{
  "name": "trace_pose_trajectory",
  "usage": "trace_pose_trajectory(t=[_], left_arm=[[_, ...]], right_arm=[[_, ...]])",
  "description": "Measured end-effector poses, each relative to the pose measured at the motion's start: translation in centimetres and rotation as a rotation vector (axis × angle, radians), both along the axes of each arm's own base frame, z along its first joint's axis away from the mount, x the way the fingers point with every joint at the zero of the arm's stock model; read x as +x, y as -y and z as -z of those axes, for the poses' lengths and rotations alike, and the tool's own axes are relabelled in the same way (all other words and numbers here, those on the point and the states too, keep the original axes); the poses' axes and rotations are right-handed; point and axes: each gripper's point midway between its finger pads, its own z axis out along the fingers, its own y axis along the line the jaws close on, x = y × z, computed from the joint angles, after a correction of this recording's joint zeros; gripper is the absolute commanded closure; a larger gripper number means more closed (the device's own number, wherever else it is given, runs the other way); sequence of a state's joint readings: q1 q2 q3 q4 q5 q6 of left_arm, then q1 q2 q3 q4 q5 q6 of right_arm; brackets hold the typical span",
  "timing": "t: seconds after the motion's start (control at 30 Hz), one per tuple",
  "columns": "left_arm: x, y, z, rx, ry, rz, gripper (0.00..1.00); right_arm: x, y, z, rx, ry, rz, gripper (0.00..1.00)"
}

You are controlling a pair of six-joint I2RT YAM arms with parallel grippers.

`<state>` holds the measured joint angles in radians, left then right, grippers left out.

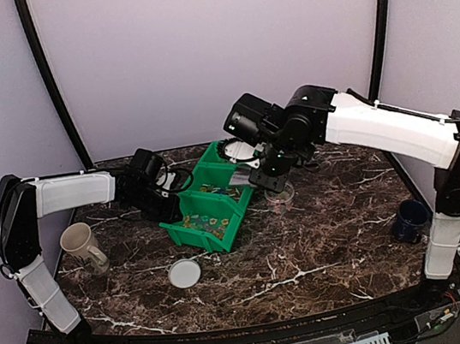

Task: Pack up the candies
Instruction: Adjust the plate at the center of the board.

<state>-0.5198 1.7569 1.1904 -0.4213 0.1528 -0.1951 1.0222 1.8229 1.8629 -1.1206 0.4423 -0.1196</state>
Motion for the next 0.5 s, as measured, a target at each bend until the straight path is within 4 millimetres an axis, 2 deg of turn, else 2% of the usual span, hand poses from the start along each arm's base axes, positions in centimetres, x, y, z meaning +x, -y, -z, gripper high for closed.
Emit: trace_pose_trajectory(t=[0.1, 0.17, 0.37, 0.5], left_arm=[[-0.1, 0.1, 0.0, -0.009, -0.006, -0.003, 1.00], [-0.1, 0.2, -0.1, -0.039, -0.023, -0.014, 1.00], [0.1, 1.8, -0.7, -0.260, -0.083, -0.042, 1.00], [-0.1, 2.7, -0.9, -0.429, -0.131, -0.069, 1.00]], right_arm=[[-1.9, -2.0, -0.6, 0.025, -0.029, -0.095, 1.00], [-2.3, -2.9, -1.2, 0.044, -0.030, -0.123, 1.00], [-1.5, -4.4, -3.2, 0.133, 0.022, -0.127, 1.00], [-1.3, -5.1, -5.3, 0.225, 0.066, -0.124, 1.00]])
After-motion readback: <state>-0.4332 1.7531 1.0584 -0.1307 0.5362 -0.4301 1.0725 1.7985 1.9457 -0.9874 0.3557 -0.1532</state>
